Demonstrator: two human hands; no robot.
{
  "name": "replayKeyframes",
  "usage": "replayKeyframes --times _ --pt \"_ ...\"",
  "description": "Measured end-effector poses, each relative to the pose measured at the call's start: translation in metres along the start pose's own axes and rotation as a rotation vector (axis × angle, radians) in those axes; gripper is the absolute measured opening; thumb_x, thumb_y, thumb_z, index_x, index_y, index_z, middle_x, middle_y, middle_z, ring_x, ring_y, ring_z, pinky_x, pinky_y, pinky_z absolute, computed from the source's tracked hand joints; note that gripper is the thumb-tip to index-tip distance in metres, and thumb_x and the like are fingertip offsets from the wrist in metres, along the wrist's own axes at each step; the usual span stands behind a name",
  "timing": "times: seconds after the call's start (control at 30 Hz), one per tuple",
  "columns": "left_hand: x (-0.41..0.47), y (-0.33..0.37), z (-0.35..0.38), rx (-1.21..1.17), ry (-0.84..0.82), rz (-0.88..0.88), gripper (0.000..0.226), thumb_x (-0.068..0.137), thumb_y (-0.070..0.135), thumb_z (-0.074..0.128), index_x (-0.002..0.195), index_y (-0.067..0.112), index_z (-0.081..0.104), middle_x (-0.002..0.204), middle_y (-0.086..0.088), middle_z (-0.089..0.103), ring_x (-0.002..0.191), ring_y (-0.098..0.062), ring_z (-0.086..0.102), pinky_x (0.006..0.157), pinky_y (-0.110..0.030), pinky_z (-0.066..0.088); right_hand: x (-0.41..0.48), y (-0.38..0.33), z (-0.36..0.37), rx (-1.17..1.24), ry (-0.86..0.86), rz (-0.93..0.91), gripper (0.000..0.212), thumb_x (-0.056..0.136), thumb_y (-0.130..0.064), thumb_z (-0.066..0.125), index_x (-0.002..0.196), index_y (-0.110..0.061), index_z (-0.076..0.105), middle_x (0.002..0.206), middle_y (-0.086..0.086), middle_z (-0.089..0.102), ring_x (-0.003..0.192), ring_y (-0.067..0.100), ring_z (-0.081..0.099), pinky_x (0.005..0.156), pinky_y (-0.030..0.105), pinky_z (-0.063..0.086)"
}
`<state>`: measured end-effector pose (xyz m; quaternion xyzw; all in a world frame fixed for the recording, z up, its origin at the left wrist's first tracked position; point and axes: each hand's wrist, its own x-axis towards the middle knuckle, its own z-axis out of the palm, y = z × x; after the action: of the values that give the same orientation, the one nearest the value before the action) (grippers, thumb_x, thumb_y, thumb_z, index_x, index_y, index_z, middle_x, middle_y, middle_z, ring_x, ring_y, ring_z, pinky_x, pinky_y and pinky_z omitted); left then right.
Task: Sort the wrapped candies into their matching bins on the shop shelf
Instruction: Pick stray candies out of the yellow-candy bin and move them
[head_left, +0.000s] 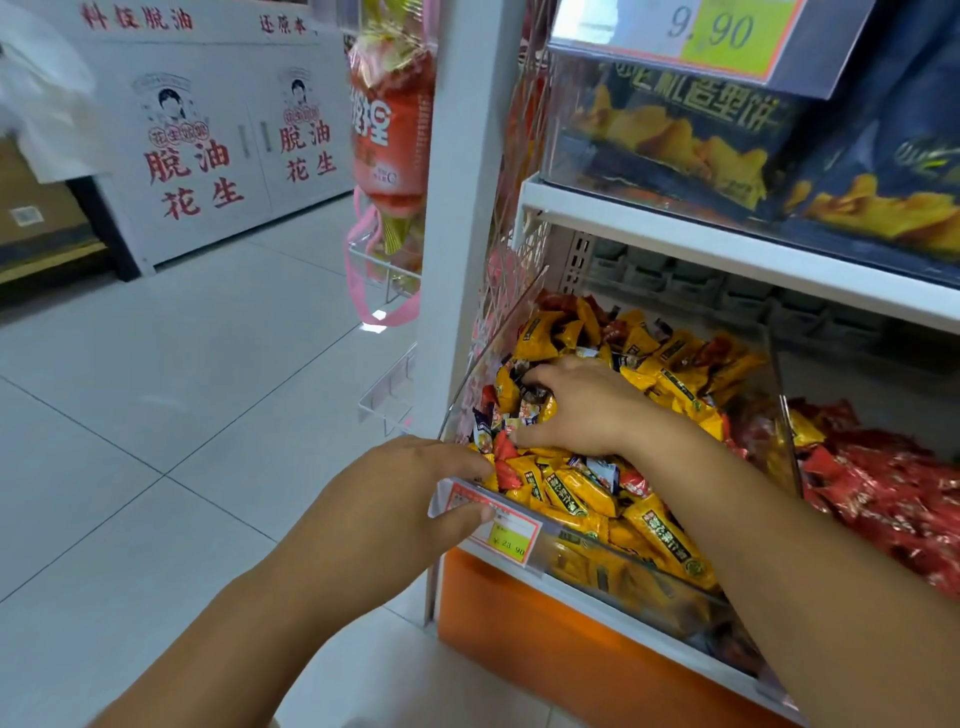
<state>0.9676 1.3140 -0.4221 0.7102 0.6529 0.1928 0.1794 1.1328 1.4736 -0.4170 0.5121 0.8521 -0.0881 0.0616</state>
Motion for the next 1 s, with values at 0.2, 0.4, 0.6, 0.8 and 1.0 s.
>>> replayKeyframes --times 0.2,0.4,0.6,0.8,1.0 --pt "-0.001 -0.001 0.002 -0.014 0.020 -0.006 0.037 0.089 0.053 0.056 0.125 0.047 0.055 0.132 0.027 0.052 0.096 0.009 0.040 0.079 -0.007 0.030 -0.005 -0.002 -0.005 -0.023 0.015 -0.011 0.067 0.083 -0.055 0.061 0.143 -0.037 0.037 0.129 -0.004 0.058 0.114 0.020 0.053 0.075 0.029 0.040" --pt "0.003 0.001 0.003 -0.046 0.040 -0.027 0.036 0.090 0.047 0.059 0.126 0.046 0.055 0.127 0.027 0.056 0.089 0.010 0.044 0.070 0.001 0.029 -0.026 0.009 -0.011 0.060 0.040 -0.037 0.047 0.088 -0.058 0.055 0.130 -0.037 0.052 0.095 -0.010 0.058 0.091 0.016 0.053 0.064 0.027 0.037" --pt "0.008 0.014 0.006 -0.117 0.205 -0.060 0.042 0.089 0.040 0.062 0.130 0.041 0.055 0.125 0.021 0.060 0.085 0.006 0.050 0.071 0.001 0.035 -0.058 0.040 -0.025 0.379 0.109 -0.062 0.017 0.083 -0.037 0.072 0.095 -0.033 0.060 0.111 -0.008 0.061 0.090 0.009 0.056 0.065 0.025 0.037" --pt "0.039 0.033 0.022 -0.032 0.212 -0.065 0.045 0.096 0.033 0.055 0.139 0.025 0.044 0.107 0.000 0.059 0.080 -0.010 0.050 0.069 -0.021 0.039 -0.090 0.061 -0.024 0.722 0.160 0.034 0.016 0.086 -0.015 0.071 0.093 -0.025 0.061 0.113 -0.006 0.055 0.061 0.009 0.070 0.043 0.007 0.037" --pt "0.079 0.039 0.042 0.080 0.147 -0.236 0.034 0.094 0.027 0.060 0.117 0.006 0.045 0.109 -0.012 0.062 0.100 -0.028 0.061 0.067 -0.025 0.036 -0.098 0.063 -0.024 0.901 0.169 0.068 0.020 0.085 -0.007 0.071 0.093 -0.022 0.061 0.129 -0.001 0.054 0.070 0.014 0.073 0.063 0.021 0.053"
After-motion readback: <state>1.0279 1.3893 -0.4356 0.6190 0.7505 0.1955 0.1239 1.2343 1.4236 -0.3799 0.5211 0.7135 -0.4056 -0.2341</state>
